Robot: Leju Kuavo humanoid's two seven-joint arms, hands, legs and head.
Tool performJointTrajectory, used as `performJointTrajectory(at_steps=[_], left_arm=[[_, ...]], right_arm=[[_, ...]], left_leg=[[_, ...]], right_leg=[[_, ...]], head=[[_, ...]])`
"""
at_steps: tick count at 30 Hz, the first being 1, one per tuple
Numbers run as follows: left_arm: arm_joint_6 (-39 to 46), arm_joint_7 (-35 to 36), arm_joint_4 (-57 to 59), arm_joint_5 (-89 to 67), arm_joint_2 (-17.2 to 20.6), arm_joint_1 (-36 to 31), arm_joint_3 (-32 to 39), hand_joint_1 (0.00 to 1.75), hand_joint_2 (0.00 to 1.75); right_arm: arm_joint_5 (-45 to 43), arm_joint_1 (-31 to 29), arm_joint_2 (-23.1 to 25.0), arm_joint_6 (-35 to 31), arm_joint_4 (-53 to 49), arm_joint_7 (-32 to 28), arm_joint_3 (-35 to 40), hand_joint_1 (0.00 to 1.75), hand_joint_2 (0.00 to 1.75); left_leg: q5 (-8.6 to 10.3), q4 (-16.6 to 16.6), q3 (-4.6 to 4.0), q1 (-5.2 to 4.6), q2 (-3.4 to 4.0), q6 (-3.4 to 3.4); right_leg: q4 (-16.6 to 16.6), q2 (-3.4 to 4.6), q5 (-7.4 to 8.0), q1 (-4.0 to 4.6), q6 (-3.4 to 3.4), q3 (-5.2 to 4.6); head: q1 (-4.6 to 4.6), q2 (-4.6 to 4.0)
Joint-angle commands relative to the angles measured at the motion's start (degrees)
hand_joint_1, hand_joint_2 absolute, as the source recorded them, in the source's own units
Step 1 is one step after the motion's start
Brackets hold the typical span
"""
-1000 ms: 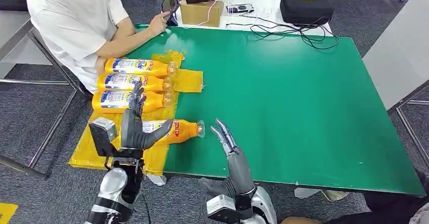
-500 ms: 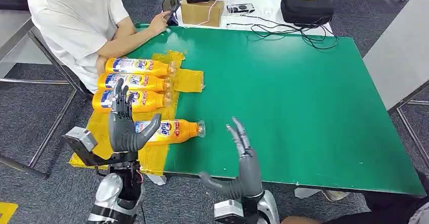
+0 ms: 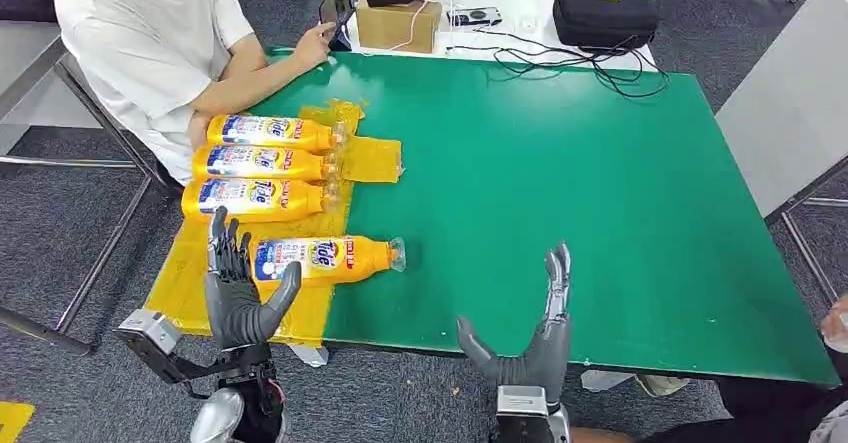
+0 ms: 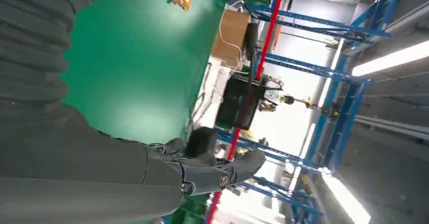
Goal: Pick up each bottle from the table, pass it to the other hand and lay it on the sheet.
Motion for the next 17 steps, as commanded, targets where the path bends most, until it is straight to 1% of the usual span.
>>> performJointTrajectory(at_steps=[1,5,6,7,8,9,10,12,14,17], left_arm=[[1.7,-1.7,8.5,-1.2,-0.2,-3.1,0.7,0.00,1.75],[1.7,-1.7,8.5,-1.2,-0.2,-3.1,0.7,0.00,1.75],[1.7,-1.7,8.5,-1.2,-0.2,-3.1,0.7,0.00,1.75],[5.1,-3.8,8.5,-5.6,0.3,-3.3,-0.3,0.00,1.75],[6.2,-4.6,8.6,-7.2,0.4,-3.4,-0.6,0.00,1.75],[6.8,-5.0,9.0,-8.1,0.3,-3.7,-0.8,0.00,1.75],[6.7,-4.9,9.5,-8.0,0.2,-3.8,-0.7,0.00,1.75],[6.0,-4.3,10.0,-7.3,0.0,-4.0,-0.5,0.00,1.75],[6.0,-4.3,10.0,-7.3,0.0,-4.0,-0.5,0.00,1.75],[5.6,-4.3,10.2,-7.0,0.0,-3.8,-0.5,0.00,1.75]], right_arm=[[-1.5,-3.6,-0.1,0.1,8.0,0.2,0.0,0.00,1.75],[-1.5,-3.6,-0.1,0.1,8.0,0.2,0.0,0.00,1.75],[-1.5,-3.6,-0.1,0.1,8.0,0.2,0.0,0.00,1.75],[-1.6,-4.0,-0.2,-0.5,9.3,0.0,-1.0,0.00,1.75],[-1.7,-4.2,-0.1,-0.5,9.5,-0.2,-1.5,0.00,1.75],[-1.7,-4.6,0.0,-0.5,10.0,-0.3,-2.3,0.00,1.75],[-1.5,-4.8,0.2,-0.5,10.5,-0.3,-3.0,0.00,1.75],[-1.6,-5.0,0.4,-0.5,10.9,-0.3,-3.5,0.00,1.75],[-1.6,-5.0,0.4,-0.5,10.9,-0.3,-3.5,0.00,1.75],[-1.4,-4.4,0.4,-0.5,10.6,-0.3,-3.5,0.00,1.75]], left_leg=[[-0.04,-0.1,0.34,0.03,0.05,-0.06],[-0.05,-0.1,0.35,0.04,0.05,-0.06],[0.00,-0.1,0.23,0.03,0.02,-0.03],[-0.04,-0.1,0.32,0.03,0.07,-0.03],[-0.01,-0.1,0.20,0.02,0.05,-0.01],[-0.06,-0.1,0.31,0.04,0.07,-0.02],[-0.01,-0.1,0.19,0.01,0.02,-0.01],[-0.09,-0.1,0.42,0.05,0.08,-0.04],[-0.02,-0.1,0.23,0.02,0.02,-0.02],[-0.06,-0.1,0.31,0.03,0.08,-0.04]], right_leg=[[-0.1,0.00,-0.04,0.05,-0.14,0.33],[-0.1,0.01,-0.04,0.06,-0.14,0.35],[-0.1,-0.01,-0.01,0.04,-0.09,0.24],[-0.1,0.02,-0.04,0.06,-0.12,0.32],[-0.1,0.02,-0.02,0.03,-0.06,0.20],[-0.1,0.03,-0.06,0.06,-0.11,0.32],[-0.1,-0.01,-0.02,0.02,-0.06,0.21],[-0.1,0.02,-0.08,0.08,-0.14,0.43],[-0.1,-0.02,-0.03,0.04,-0.09,0.25],[-0.1,0.03,-0.05,0.05,-0.13,0.31]], head=[[0.02,0.00],[0.02,0.00],[0.02,0.00],[0.00,0.00],[0.02,0.00],[0.00,0.00],[0.00,0.00],[0.00,0.00],[0.02,0.00],[0.00,0.00]])
